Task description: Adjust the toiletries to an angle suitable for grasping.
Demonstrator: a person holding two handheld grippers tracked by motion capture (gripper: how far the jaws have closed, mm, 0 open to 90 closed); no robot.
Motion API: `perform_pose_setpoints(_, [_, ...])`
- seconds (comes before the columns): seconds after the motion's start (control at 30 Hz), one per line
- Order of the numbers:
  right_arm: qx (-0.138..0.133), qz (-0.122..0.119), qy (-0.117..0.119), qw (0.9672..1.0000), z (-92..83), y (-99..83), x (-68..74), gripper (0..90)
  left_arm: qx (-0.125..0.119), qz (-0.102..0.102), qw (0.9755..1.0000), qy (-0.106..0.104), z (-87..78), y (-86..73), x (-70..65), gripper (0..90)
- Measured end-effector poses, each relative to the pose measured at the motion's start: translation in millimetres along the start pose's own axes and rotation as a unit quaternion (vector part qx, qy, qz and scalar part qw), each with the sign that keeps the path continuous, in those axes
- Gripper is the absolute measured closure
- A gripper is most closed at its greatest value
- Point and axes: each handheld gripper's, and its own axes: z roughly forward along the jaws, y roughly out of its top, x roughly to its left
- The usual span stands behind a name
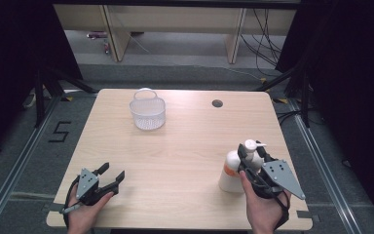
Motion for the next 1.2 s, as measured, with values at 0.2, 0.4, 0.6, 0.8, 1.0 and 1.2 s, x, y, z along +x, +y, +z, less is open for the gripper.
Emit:
perform_pose_setpoints(0.2, [0.005,0.005,-0.009,0.9999,1.2,0.7,3.1,56.2,0.0,-0.001,1.0,0.0,0.0,0.0,0.2,31.8])
perform_pose_setpoints(0.4, [0.009,0.009,0.0,0.9999,1.7,1.5,1.5,59.4,-0.001,-0.002,1.0,-0.001,0.1,0.0,0.4,31.8])
perform_pose_setpoints(0.6, [0.007,0.005,0.007,0.9999,3.9,2.4,-0.4,59.8,-0.008,-0.006,0.9999,-0.004,1.0,-0.6,0.9,31.8])
perform_pose_setpoints(0.8, [-0.001,0.016,0.02,0.9997,5.4,6.6,0.7,59.9,-0.004,-0.005,1.0,-0.002,0.7,-0.3,0.9,31.8])
perform_pose_setpoints(1.0, [-0.01,0.014,0.026,0.9995,9.4,16.4,0.5,60.0,-0.005,-0.005,1.0,-0.002,0.5,-0.4,1.0,31.8])
perform_pose_setpoints(1.2, [-0.011,0.015,0.03,0.9994,12.3,24.1,2.4,59.9,-0.009,-0.007,0.9999,-0.003,0.8,-0.7,1.1,31.7])
